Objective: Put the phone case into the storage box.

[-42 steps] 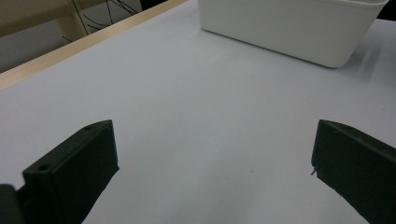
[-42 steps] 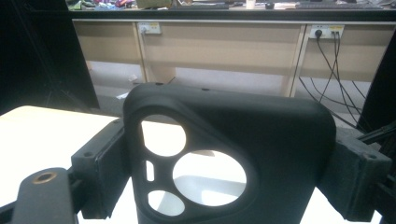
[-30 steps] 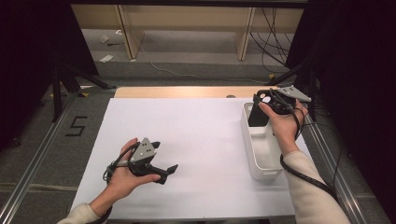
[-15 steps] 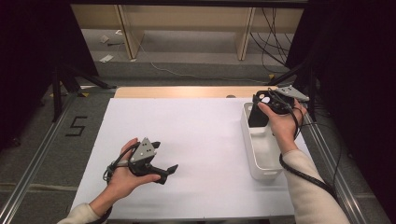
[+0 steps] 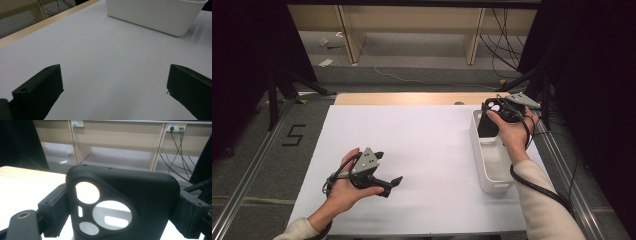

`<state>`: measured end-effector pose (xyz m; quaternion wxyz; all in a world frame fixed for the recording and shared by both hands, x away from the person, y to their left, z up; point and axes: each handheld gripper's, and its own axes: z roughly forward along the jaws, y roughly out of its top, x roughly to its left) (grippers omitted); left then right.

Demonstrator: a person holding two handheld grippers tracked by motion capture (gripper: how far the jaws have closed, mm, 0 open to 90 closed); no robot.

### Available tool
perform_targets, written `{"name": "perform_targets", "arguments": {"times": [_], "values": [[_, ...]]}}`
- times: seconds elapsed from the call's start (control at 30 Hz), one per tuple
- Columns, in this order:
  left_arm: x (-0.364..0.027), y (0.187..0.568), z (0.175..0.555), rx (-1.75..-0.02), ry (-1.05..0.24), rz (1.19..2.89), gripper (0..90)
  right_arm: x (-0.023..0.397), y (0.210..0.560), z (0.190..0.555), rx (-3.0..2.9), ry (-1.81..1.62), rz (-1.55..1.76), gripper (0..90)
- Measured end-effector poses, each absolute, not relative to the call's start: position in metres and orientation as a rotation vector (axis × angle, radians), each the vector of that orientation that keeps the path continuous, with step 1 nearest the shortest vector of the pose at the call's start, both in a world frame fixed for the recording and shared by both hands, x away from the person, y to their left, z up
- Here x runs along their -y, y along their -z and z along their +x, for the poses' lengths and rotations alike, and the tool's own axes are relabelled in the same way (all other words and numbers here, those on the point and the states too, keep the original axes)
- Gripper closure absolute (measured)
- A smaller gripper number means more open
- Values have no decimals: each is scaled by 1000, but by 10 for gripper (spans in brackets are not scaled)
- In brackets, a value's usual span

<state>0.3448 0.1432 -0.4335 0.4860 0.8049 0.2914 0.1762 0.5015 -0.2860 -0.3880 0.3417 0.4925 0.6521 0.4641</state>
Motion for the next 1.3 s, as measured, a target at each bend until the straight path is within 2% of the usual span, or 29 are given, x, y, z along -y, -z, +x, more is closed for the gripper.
{"name": "perform_targets", "arguments": {"times": [1.3], "values": [[-143, 434, 345, -707, -427, 1961, 0, 280, 406, 518, -1773, -1126, 1313, 150]]}}
